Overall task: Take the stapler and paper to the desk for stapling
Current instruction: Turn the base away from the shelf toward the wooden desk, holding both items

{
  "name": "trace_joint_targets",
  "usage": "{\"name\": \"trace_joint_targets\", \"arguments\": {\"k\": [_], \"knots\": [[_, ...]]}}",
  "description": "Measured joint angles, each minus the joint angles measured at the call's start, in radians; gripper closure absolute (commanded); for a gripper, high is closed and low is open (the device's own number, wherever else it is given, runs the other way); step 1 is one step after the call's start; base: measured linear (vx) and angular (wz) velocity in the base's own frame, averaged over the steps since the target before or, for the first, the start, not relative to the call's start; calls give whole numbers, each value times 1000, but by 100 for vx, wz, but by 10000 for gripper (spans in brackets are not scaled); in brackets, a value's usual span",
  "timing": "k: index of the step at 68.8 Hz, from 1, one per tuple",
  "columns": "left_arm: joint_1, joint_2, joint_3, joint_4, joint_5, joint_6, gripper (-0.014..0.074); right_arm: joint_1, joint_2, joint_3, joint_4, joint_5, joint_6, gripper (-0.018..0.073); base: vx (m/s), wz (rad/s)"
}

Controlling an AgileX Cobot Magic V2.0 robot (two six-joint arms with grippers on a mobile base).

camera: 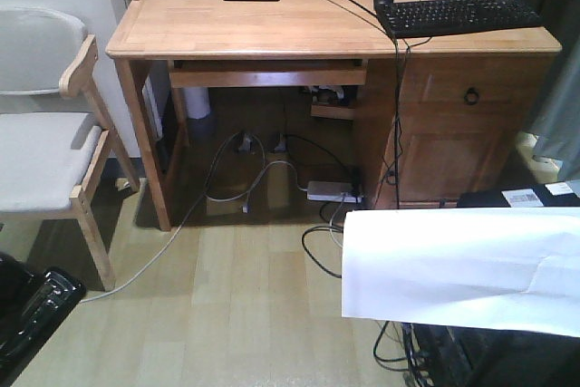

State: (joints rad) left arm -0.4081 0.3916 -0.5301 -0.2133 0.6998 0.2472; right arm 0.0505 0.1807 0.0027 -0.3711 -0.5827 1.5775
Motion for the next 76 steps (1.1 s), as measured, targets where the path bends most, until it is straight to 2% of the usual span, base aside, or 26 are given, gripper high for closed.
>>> {"name": "trace_joint_targets", "arguments": {"k": [76], "knots": [[0,0,0,0,0,0,603,0,0,0,0,0,0,561,27,-1]]}}
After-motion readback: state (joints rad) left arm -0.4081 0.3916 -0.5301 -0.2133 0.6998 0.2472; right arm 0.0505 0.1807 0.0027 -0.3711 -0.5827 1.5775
